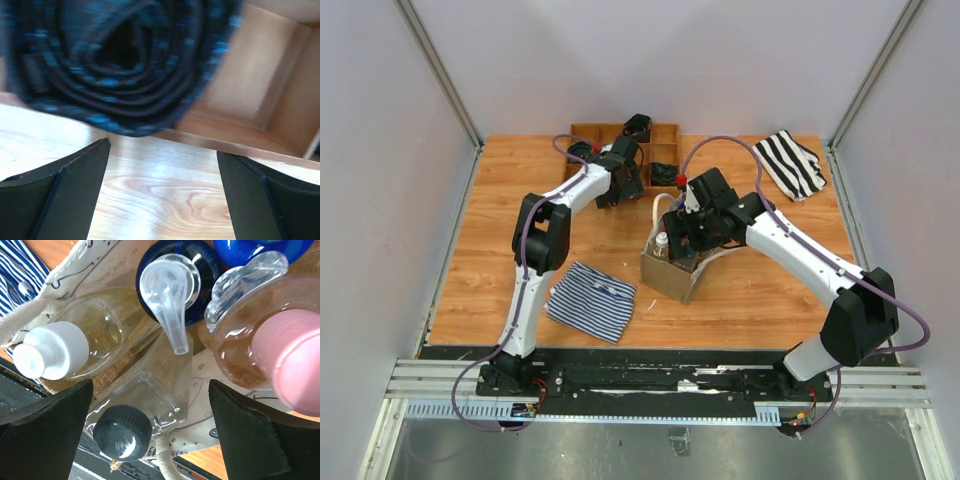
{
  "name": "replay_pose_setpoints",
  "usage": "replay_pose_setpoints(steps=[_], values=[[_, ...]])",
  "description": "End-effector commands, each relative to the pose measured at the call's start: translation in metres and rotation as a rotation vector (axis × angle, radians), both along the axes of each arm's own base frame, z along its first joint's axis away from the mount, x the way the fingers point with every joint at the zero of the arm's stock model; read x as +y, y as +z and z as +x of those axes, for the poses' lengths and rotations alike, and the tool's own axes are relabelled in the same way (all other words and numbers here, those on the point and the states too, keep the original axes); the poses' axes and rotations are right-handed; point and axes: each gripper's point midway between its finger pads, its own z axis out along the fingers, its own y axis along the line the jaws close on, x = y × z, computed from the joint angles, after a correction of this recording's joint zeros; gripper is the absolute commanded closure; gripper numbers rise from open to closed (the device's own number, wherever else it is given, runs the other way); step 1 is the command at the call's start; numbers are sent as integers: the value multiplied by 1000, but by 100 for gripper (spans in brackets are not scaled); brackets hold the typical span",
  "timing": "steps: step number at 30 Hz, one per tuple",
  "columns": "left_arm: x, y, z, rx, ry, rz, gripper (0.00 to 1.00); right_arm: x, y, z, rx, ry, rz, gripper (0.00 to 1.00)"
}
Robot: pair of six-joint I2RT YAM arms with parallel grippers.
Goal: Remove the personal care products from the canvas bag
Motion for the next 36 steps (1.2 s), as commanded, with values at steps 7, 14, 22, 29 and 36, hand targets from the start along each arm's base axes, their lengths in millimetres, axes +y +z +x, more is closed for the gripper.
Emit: replay_pose_setpoints(steps=[7, 14, 22, 29, 36], values=[[35, 104, -68, -214, 102, -15, 7, -22, 24, -13, -160, 3, -58, 2], [7, 39, -205, 45, 40, -43, 6, -26, 37, -18, -184, 9, -43, 2], [-1, -13, -293, 242, 68, -99, 4, -50, 41, -25, -229, -30, -97, 2], [14, -26, -316, 290, 132, -88, 3, -66, 49, -25, -285, -61, -130, 1], [27, 34, -304, 123, 173, -115, 3, -71, 45, -29, -287, -65, -141, 2]])
